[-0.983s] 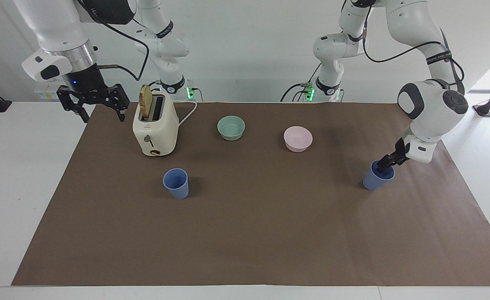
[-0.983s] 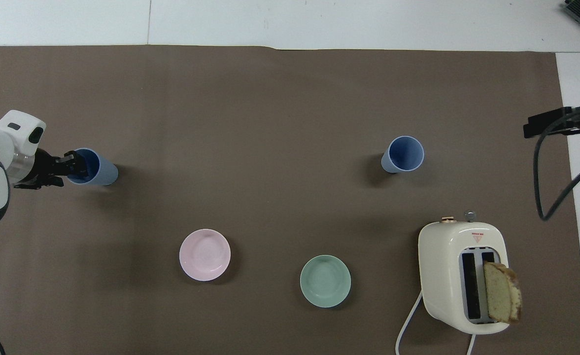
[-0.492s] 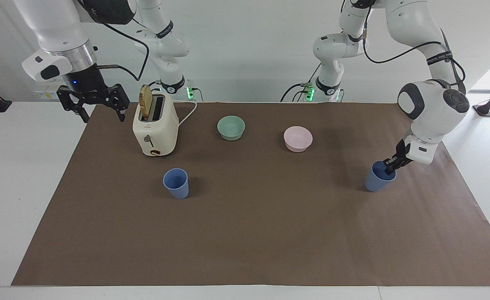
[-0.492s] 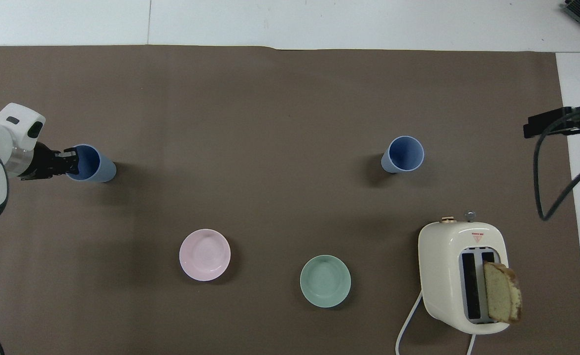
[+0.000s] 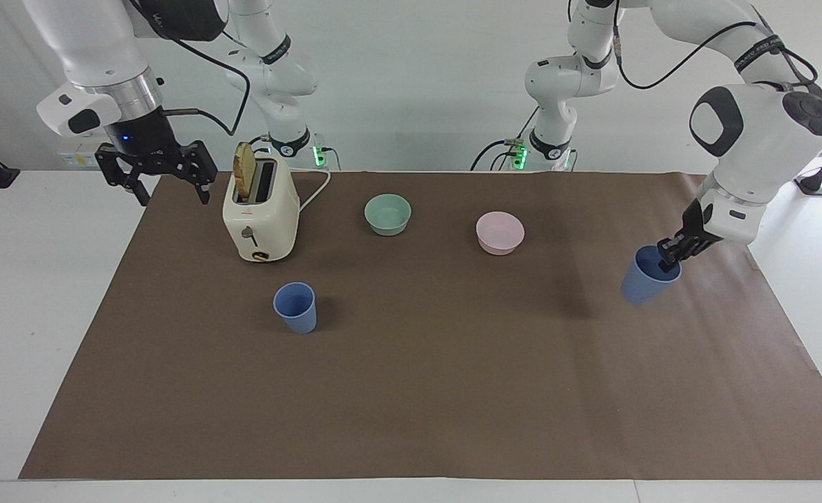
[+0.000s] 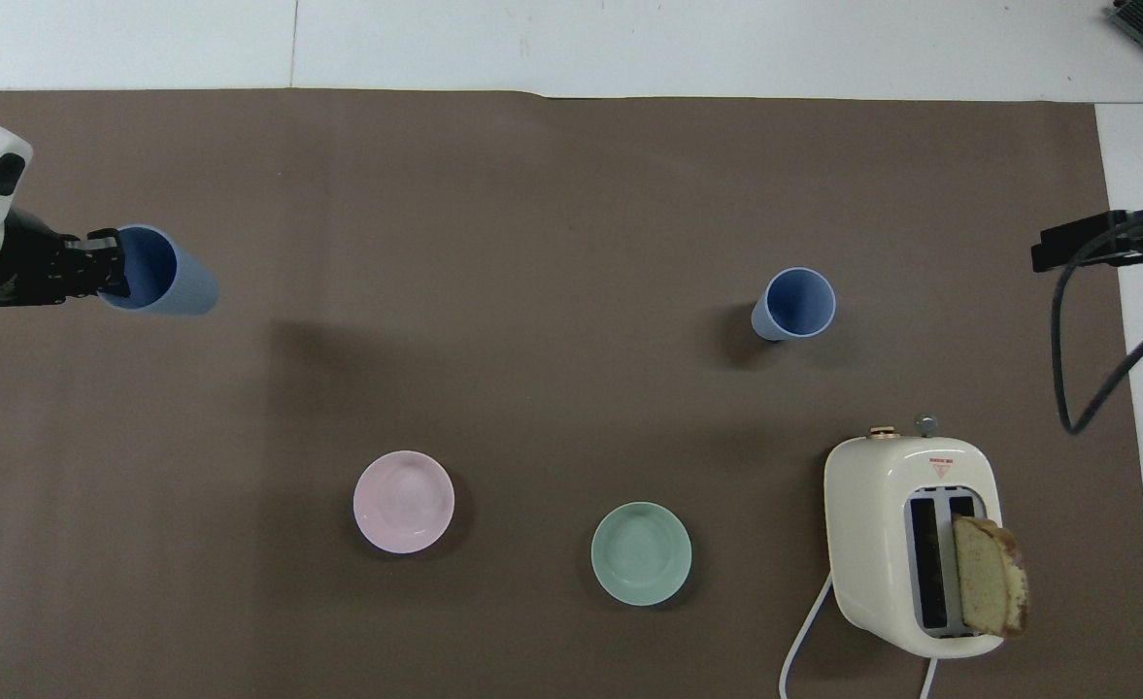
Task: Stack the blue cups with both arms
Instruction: 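Reach the left gripper to the nearby blue cup and grasp it, then carry the blue cup with the left gripper toward the table center, then release the cup and withdraw the left gripper while the right gripper advances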
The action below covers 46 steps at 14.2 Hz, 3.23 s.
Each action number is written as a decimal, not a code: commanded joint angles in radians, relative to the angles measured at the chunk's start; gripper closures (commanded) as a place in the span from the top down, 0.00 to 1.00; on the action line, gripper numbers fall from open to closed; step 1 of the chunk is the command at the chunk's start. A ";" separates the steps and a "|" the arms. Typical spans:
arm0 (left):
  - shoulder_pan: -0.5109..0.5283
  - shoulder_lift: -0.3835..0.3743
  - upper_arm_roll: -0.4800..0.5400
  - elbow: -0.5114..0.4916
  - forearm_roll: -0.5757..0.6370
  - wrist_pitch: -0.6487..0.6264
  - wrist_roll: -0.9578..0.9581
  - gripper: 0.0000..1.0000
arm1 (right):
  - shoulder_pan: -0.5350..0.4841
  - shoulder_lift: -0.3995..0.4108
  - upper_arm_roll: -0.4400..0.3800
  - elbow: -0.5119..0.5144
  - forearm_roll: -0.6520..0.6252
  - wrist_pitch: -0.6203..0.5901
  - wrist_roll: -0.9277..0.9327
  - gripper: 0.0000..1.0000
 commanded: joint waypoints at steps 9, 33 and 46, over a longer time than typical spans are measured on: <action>-0.437 0.136 -0.005 0.002 -0.007 0.206 -0.472 0.00 | -0.012 -0.018 0.009 -0.016 0.005 -0.007 -0.020 1.00; -0.516 0.155 0.010 -0.077 0.009 0.245 -0.445 1.00 | -0.012 -0.020 0.009 -0.017 0.005 -0.013 -0.020 1.00; -0.146 -0.136 0.018 -0.084 0.006 -0.170 0.284 1.00 | -0.012 -0.020 0.009 -0.017 0.007 -0.013 -0.027 1.00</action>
